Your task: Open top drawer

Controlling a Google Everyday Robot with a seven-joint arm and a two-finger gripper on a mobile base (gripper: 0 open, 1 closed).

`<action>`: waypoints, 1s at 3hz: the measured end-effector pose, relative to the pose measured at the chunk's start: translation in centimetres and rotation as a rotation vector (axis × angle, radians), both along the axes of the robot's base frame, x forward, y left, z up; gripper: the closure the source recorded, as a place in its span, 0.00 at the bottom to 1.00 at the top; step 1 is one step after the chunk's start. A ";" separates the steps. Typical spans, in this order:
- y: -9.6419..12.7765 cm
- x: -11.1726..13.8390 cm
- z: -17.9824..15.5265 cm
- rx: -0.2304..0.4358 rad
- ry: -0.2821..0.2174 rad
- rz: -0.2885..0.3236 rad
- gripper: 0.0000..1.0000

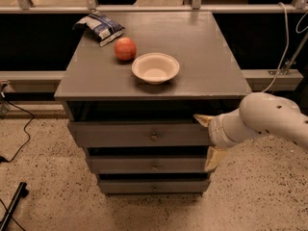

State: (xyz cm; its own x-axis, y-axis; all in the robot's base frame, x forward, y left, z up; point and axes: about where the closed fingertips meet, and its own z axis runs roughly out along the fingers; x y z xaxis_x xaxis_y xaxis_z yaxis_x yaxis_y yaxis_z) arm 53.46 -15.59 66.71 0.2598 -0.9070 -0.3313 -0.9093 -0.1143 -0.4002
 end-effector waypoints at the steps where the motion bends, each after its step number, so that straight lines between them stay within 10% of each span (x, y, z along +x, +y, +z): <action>1: 0.1 1.4 1.1 -0.001 -0.065 -0.012 0.00; 3: 1.0 3.3 -1.6 -0.029 -0.037 -0.036 0.00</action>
Offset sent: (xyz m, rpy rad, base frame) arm 0.0437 0.0199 -0.0270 -0.0501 -0.0405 -0.0050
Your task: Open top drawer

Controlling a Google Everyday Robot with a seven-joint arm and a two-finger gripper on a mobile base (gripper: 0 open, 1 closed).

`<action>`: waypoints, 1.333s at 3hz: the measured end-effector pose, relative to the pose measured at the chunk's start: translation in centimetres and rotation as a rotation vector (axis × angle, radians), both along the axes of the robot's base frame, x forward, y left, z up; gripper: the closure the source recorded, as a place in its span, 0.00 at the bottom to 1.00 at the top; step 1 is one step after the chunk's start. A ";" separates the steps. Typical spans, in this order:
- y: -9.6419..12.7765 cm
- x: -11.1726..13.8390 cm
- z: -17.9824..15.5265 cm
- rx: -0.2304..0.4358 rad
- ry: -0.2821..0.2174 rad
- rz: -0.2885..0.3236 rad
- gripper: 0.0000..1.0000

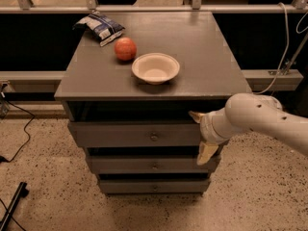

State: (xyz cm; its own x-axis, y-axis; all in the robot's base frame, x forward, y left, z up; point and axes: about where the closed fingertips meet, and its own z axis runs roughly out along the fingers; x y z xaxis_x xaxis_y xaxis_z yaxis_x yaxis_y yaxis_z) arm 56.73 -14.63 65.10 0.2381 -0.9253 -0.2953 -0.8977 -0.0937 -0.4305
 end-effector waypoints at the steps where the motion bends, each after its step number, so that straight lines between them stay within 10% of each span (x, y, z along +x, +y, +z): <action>1: 0.1 0.8 -0.8 -0.008 0.014 -0.045 0.18; 4: 0.1 -3.4 0.7 0.020 0.130 -0.057 0.95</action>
Offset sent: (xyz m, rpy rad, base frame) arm -0.0030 0.0091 -0.0022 0.0090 0.0705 -0.0848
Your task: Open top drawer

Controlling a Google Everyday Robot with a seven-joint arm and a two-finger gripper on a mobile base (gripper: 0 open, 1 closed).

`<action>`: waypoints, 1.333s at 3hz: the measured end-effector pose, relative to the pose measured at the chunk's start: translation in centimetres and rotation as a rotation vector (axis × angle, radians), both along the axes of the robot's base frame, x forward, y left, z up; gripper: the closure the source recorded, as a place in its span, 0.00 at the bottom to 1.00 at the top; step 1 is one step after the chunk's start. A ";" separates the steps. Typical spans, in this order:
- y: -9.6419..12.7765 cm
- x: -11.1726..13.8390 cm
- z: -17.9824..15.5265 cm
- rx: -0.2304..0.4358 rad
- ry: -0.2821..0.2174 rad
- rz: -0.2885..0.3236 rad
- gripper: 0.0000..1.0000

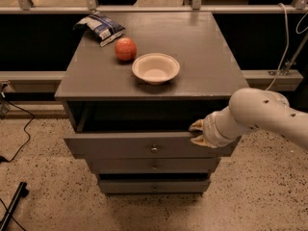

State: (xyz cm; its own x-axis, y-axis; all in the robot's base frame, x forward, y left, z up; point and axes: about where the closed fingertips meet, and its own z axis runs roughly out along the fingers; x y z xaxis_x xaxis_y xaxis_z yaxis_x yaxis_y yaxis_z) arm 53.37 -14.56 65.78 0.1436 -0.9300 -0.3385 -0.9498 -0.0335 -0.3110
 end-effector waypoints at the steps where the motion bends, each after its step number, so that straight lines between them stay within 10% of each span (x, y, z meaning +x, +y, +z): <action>1: 0.0 0.0 0.8 0.000 0.000 0.000 0.97; 4: 0.0 0.0 1.0 0.000 0.000 0.000 0.25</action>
Offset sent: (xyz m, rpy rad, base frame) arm 0.0000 0.0000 0.0071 0.0000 0.0000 0.0000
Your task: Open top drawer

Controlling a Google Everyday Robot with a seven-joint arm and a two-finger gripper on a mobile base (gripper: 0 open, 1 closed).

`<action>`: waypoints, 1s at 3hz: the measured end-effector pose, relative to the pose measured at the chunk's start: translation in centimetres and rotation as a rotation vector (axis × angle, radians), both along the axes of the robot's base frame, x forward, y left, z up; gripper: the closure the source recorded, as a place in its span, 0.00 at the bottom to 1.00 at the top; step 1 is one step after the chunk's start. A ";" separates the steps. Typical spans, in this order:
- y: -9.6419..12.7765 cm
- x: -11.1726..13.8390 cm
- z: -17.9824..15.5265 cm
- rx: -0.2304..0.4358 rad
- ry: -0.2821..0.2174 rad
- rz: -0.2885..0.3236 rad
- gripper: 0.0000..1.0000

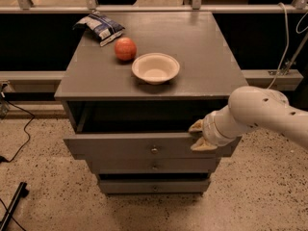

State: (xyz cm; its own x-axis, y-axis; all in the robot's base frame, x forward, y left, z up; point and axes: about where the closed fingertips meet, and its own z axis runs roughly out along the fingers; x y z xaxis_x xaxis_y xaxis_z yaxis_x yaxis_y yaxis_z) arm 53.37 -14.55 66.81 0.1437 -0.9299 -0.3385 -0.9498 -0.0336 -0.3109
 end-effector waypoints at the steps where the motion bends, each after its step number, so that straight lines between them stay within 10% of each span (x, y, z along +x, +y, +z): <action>1: 0.0 0.0 0.0 0.000 0.000 0.000 0.02; 3: 0.2 0.7 -1.9 -0.054 0.063 0.042 0.00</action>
Offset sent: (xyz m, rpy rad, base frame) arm 0.0040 -0.0008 -0.0080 -0.0204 0.0367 0.0090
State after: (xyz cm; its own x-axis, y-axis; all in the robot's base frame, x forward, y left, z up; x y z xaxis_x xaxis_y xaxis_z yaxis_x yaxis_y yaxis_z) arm 54.10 -14.32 64.88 0.1630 -0.9405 -0.2980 -0.9649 -0.0889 -0.2473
